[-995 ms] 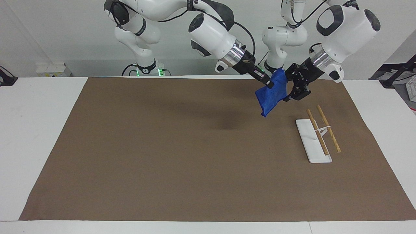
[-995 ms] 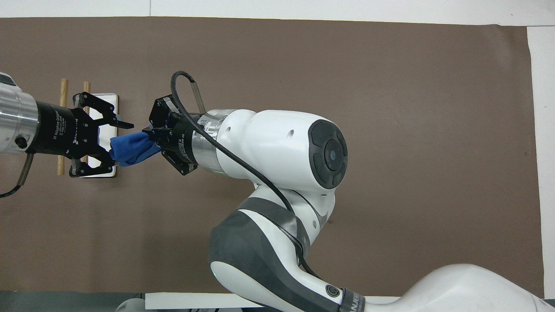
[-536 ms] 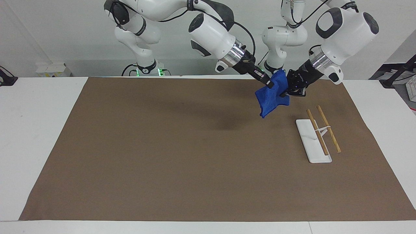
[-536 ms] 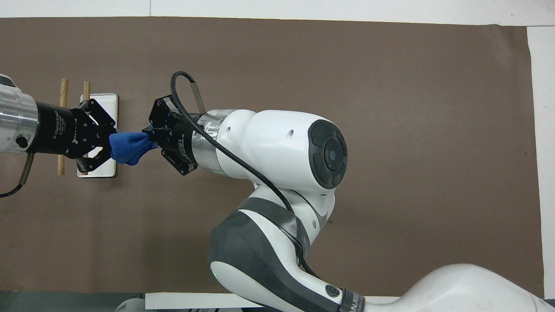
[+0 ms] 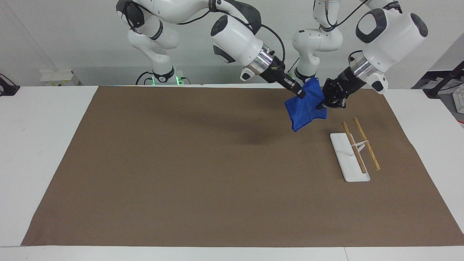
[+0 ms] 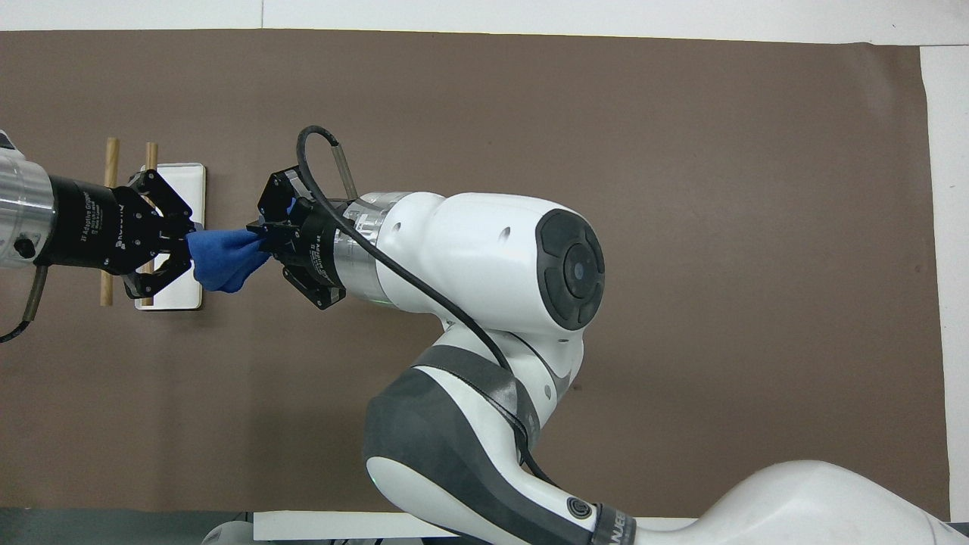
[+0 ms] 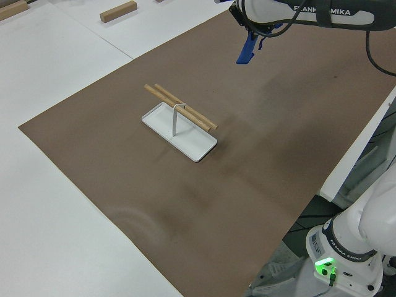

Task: Right arm passes towel to left arm to hang
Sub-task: 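Close the left gripper on the towel held by the right gripper, then open the right gripper and withdraw it while the left gripper holds the towel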

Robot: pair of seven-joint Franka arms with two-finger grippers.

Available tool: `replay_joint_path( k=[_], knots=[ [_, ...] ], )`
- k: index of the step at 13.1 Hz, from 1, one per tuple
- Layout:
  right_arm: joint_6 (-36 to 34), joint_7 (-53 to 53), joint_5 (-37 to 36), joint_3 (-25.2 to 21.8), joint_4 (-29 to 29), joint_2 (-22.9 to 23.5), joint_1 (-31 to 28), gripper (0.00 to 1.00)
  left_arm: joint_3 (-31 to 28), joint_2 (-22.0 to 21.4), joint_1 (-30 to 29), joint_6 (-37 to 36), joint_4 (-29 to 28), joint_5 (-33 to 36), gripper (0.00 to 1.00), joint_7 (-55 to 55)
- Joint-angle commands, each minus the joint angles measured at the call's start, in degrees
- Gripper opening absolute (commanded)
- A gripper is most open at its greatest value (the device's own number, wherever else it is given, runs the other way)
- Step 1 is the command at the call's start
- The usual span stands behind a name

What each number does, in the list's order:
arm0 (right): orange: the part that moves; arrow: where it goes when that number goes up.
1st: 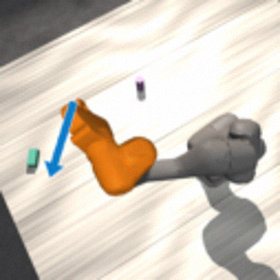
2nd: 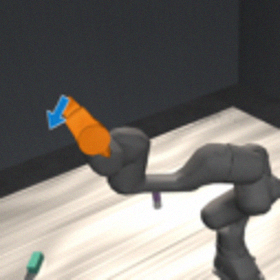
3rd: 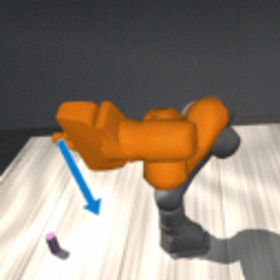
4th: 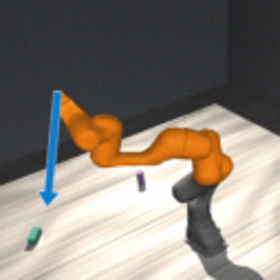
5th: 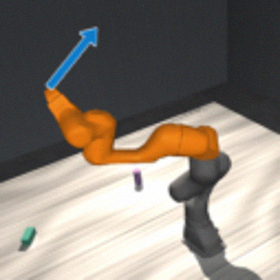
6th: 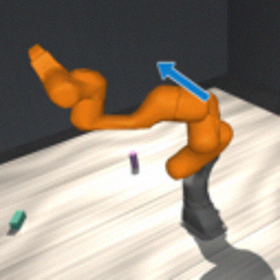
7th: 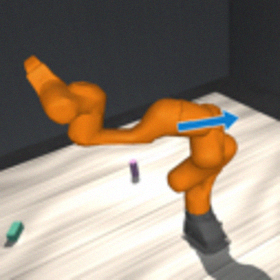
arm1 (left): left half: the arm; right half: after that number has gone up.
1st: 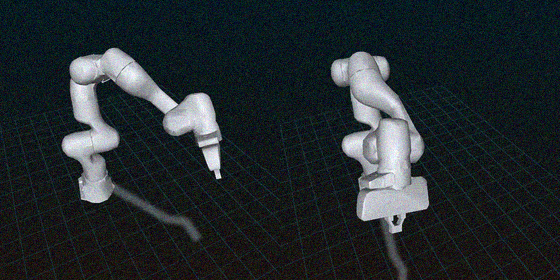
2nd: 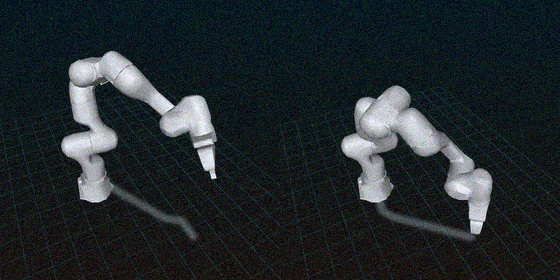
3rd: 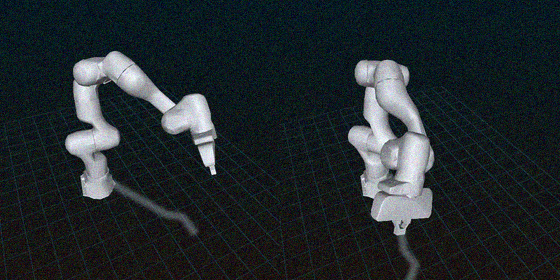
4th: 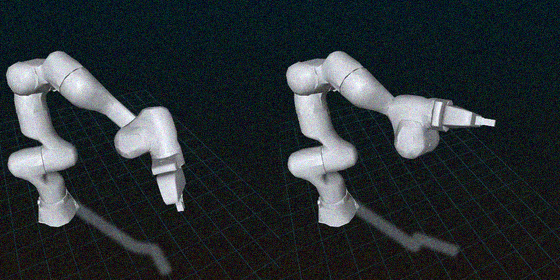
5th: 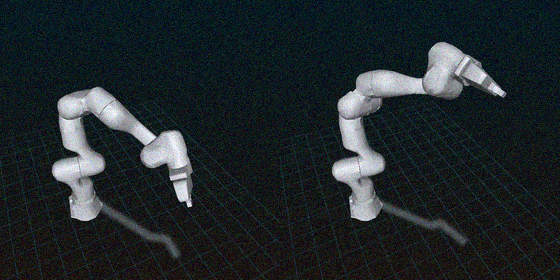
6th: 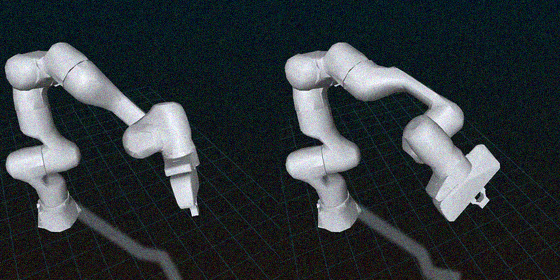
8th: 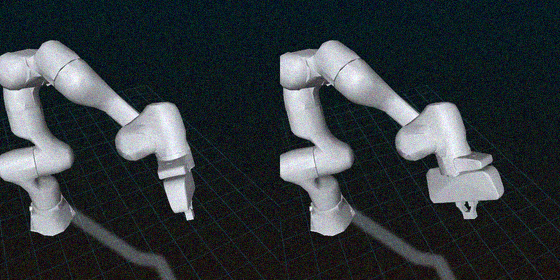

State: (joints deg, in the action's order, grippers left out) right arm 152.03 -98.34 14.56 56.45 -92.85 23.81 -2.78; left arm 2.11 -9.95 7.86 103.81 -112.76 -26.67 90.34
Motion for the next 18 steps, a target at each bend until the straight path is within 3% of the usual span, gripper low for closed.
replay_joint_path(
  k=[1, 3, 5, 8, 10, 12, 16, 18],
  knots=[
    [-0.94, 0.95, -0.23, 0.69, 0.91, 0.54, -0.47, 1.00, 0.08, -1.12, -0.56, 1.13, -0.80, -0.23, 0.00, -1.91],
    [-3.47, 6.28, -0.58, -0.37, 0.48, -0.78, -0.82, 1.00, 0.00, -0.16, -0.65, 2.61, 0.60, -0.23, 0.00, -6.11],
    [-8.83, 18.29, -2.77, -2.55, -2.32, -3.84, -1.96, 1.00, -0.09, 0.37, -1.97, 5.51, 1.05, -0.23, 0.00, -10.69],
    [-23.82, 39.64, -6.98, -10.53, -6.82, -10.96, -3.46, 1.00, -0.09, 0.37, -4.25, 8.77, 0.52, -0.05, 0.00, -22.87],
    [-35.69, 57.19, -10.67, -18.43, -6.74, -14.65, -3.46, 1.00, 0.00, 0.37, -6.62, 8.95, 0.44, 0.12, 0.00, -34.20],
    [-43.18, 72.51, -10.86, -28.44, -6.82, -18.26, -2.59, 1.00, -0.09, 0.20, -7.59, 12.27, -1.05, 0.13, 0.00, -40.13],
    [-49.87, 89.15, -10.86, -50.14, -6.47, -22.31, 3.63, 1.00, -0.09, 0.02, -7.77, 20.79, -6.32, 0.21, 0.00, -36.57],
    [-53.05, 92.00, -11.13, -58.52, -6.21, -23.11, 6.46, 1.00, 0.00, 0.19, -7.95, 30.35, -10.53, 0.21, 0.00, -31.65]
  ],
)
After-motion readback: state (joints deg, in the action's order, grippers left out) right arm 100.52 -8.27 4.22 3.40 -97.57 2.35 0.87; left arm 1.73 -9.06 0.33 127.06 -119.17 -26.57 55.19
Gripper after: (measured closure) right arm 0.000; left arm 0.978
